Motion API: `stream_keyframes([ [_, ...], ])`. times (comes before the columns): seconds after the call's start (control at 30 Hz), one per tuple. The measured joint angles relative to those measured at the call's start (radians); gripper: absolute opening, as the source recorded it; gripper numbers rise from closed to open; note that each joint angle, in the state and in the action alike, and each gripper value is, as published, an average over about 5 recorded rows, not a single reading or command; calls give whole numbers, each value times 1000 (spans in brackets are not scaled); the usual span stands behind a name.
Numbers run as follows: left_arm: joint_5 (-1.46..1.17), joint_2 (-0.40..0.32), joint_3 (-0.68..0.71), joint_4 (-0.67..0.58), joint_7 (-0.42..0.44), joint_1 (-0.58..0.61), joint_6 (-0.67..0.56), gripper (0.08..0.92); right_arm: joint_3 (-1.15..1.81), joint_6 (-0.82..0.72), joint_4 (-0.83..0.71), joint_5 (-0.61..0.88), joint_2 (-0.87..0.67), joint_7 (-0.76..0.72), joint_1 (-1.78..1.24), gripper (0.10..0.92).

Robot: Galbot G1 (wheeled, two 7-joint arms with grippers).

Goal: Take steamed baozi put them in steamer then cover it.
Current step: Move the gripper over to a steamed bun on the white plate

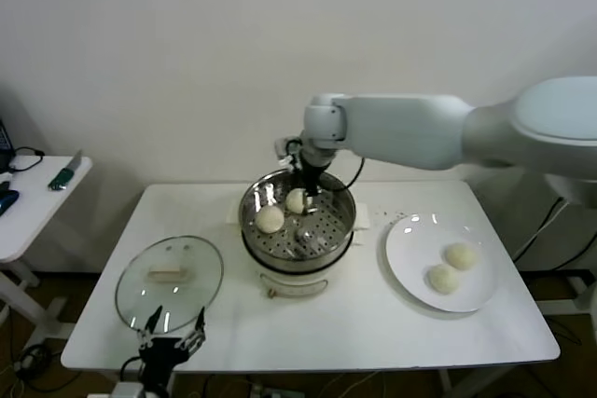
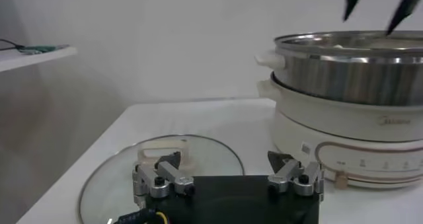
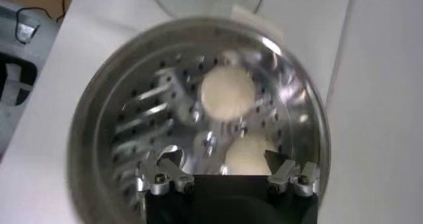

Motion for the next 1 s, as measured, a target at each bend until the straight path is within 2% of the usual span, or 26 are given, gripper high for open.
stream_keyframes([
  [0.2, 10, -7, 7, -3, 3, 7, -1, 823, -65, 17, 125, -13, -180, -25, 75, 823],
  [0.43, 16, -17, 7, -16, 4, 14, 1, 823, -113, 43, 208, -99, -389, -48, 83, 823],
  [0.7, 23, -29, 2, -30, 6, 20, 11, 823, -87, 72, 208, -244, -560, -66, -6, 823],
  [1.0, 30, -42, -6, -29, 5, 36, 11, 823, 30, 81, 149, -390, -642, -63, -195, 823],
])
